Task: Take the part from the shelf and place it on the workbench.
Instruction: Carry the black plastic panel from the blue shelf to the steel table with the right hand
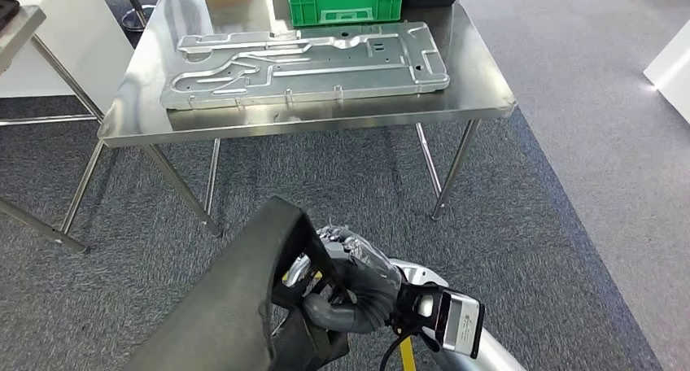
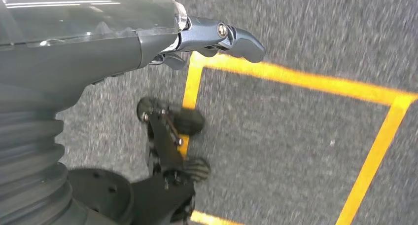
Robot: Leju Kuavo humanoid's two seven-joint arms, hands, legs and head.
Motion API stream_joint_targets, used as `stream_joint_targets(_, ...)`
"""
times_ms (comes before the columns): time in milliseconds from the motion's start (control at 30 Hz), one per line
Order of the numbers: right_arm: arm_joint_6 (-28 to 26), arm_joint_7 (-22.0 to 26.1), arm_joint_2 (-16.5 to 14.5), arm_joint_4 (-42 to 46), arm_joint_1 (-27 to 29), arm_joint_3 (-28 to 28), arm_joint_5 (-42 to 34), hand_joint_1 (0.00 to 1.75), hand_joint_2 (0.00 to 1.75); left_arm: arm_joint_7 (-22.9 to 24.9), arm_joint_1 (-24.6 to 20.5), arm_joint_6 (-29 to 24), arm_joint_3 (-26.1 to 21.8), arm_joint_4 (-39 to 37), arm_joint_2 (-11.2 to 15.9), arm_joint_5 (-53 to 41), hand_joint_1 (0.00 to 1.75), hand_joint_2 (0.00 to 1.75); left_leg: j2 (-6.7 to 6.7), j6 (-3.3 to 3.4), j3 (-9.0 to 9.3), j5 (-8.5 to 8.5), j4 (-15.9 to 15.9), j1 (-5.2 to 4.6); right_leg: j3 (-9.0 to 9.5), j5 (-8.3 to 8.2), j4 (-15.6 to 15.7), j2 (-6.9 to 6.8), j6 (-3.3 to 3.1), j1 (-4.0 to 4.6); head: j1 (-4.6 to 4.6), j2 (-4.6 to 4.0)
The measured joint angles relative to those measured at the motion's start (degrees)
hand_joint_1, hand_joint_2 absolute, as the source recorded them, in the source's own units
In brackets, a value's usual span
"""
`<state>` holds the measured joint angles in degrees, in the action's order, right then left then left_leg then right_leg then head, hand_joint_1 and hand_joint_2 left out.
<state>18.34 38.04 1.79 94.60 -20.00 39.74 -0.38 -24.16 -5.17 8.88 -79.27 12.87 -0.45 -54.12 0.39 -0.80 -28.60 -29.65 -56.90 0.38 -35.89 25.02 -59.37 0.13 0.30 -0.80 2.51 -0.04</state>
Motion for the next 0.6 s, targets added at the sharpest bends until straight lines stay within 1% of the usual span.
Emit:
stream_joint_targets(33, 0.1, 0.09, -0.01, 0.03, 0.03, -0.04, 0.02, 1.54, 1.75, -0.02, -0.07, 0.01, 0.03, -0.01, -0.02, -0.04, 0.0, 1.75, 0.07, -0.33, 0.27, -0.31, 0.06, 0.11, 0.24, 0.23, 0.16, 0.09, -0.35, -0.02, -0.01, 0.0)
stream_joint_targets(67, 0.19, 0.19, -0.02, 0.07, 0.02, -0.08, 0.04, 1.54, 1.75, -0.03, -0.13, 0.03, 0.08, -0.01, -0.06, -0.09, 0.0, 1.75, 0.1, -0.64, 0.22, -0.82, -0.61, 0.2, 0.62, 0.5, 0.33, 0.14, -0.76, -0.1, 0.0, 0.0)
stream_joint_targets(100, 0.25, 0.28, -0.03, 0.1, 0.01, -0.11, 0.06, 1.54, 1.75, -0.03, -0.18, 0.05, 0.13, -0.01, -0.1, -0.12, 0.0, 1.75, 0.09, -0.91, -0.56, -1.73, -2.5, 0.26, 1.09, 0.79, 0.51, 0.13, -1.11, -0.22, 0.02, 0.0)
stream_joint_targets(133, 0.26, 0.33, -0.04, 0.14, 0.03, -0.14, 0.08, 1.54, 1.75, -0.04, -0.19, 0.06, 0.17, -0.01, -0.13, -0.13, 0.0, 1.75, 0.07, -1.13, -2.25, -3.03, -5.79, 0.32, 1.58, 1.13, 0.62, 0.09, -1.39, -0.26, 0.06, 0.0)
stream_joint_targets(200, 0.28, 0.38, -0.03, 0.14, 0.16, -0.15, 0.11, 1.54, 1.75, -0.03, -0.07, 0.07, 0.23, 0.0, -0.14, -0.13, 0.0, 1.75, 0.06, -1.4, -7.63, -5.56, -14.42, 0.33, 2.44, 1.97, 0.65, 0.1, -1.73, -0.12, 0.08, 0.0)
stream_joint_targets(233, 0.28, 0.38, -0.02, 0.13, 0.27, -0.15, 0.14, 1.54, 1.75, -0.02, 0.06, 0.07, 0.26, -0.01, -0.14, -0.13, 0.0, 1.75, 0.06, -1.42, -9.98, -5.72, -17.37, 0.32, 2.96, 2.43, 0.65, 0.18, -1.77, -0.02, 0.08, 0.0)
stream_joint_targets(267, 0.28, 0.38, -0.02, 0.13, 0.37, -0.15, 0.17, 1.54, 1.75, -0.02, 0.18, 0.07, 0.3, -0.01, -0.14, -0.17, 0.0, 1.75, 0.06, -1.31, -11.39, -4.64, -18.2, 0.31, 3.58, 2.92, 0.65, 0.28, -1.79, 0.08, 0.07, 0.0)
stream_joint_targets(300, 0.27, 0.38, -0.02, 0.13, 0.43, -0.16, 0.21, 1.54, 1.75, -0.02, 0.26, 0.06, 0.33, -0.01, -0.14, -0.22, 0.0, 1.75, 0.04, -1.05, -11.59, -2.25, -16.5, 0.26, 4.36, 3.47, 0.66, 0.37, -1.78, 0.19, 0.08, 0.0)
stream_joint_targets(333, 0.25, 0.38, -0.03, 0.13, 0.44, -0.16, 0.27, 1.54, 1.75, -0.02, 0.31, 0.07, 0.36, -0.01, -0.14, -0.26, 0.0, 1.75, 0.01, -0.61, -10.84, 0.98, -12.85, 0.14, 5.23, 4.08, 0.69, 0.44, -1.75, 0.31, 0.07, 0.0)
stream_joint_targets(367, 0.23, 0.38, -0.02, 0.12, 0.44, -0.17, 0.33, 1.54, 1.75, -0.02, 0.35, 0.08, 0.38, 0.0, -0.07, -0.3, 0.0, 1.75, -0.04, -0.06, -9.64, 3.72, -8.95, -0.04, 6.0, 4.68, 0.76, 0.47, -1.68, 0.39, 0.03, 0.0)
stream_joint_targets(400, 0.22, 0.38, -0.01, 0.1, 0.45, -0.19, 0.4, 1.54, 1.75, -0.02, 0.38, 0.12, 0.39, 0.0, 0.01, -0.33, 0.0, 1.75, -0.06, 0.46, -8.42, 5.55, -5.47, -0.29, 6.58, 5.22, 0.83, 0.54, -1.5, 0.47, -0.01, 0.0)
stream_joint_targets(433, 0.2, 0.38, 0.01, 0.09, 0.47, -0.22, 0.46, 1.54, 1.75, -0.03, 0.37, 0.18, 0.41, 0.01, 0.08, -0.38, 0.0, 1.75, -0.03, 0.86, -7.61, 6.24, -3.33, -0.53, 6.89, 5.6, 0.99, 0.58, -1.26, 0.48, -0.04, 0.0)
stream_joint_targets(500, 0.15, 0.39, 0.05, 0.04, 0.54, -0.29, 0.56, 1.54, 1.75, -0.05, 0.35, 0.35, 0.48, 0.01, 0.18, -0.48, 0.0, 1.75, 0.04, 1.35, -6.93, 5.59, -1.76, -0.79, 7.28, 5.71, 1.05, 0.59, -0.61, 0.47, -0.05, 0.0)
stream_joint_targets(533, 0.13, 0.39, 0.07, 0.03, 0.59, -0.34, 0.61, 1.54, 1.75, -0.05, 0.32, 0.46, 0.54, 0.01, 0.2, -0.51, 0.0, 1.75, 0.02, 1.52, -6.46, 5.4, -1.27, -0.63, 7.47, 5.72, 0.91, 0.5, -0.35, 0.46, -0.04, 0.0)
stream_joint_targets(567, 0.12, 0.4, 0.09, 0.03, 0.61, -0.38, 0.67, 1.54, 1.75, -0.07, 0.34, 0.56, 0.6, 0.01, 0.22, -0.51, 0.0, 1.75, -0.05, 1.78, -5.77, 5.24, -0.71, -0.46, 7.45, 5.77, 0.14, 0.41, -0.13, 0.49, -0.12, 0.0)
stream_joint_targets(600, 0.11, 0.41, 0.1, 0.03, 0.58, -0.41, 0.71, 1.54, 1.75, -0.08, 0.34, 0.64, 0.68, 0.01, 0.22, -0.51, 0.0, 1.75, -0.11, 2.02, -4.96, 5.08, -0.31, -0.28, 6.8, 6.19, -1.38, 0.34, 0.08, 0.51, -0.21, 0.0)
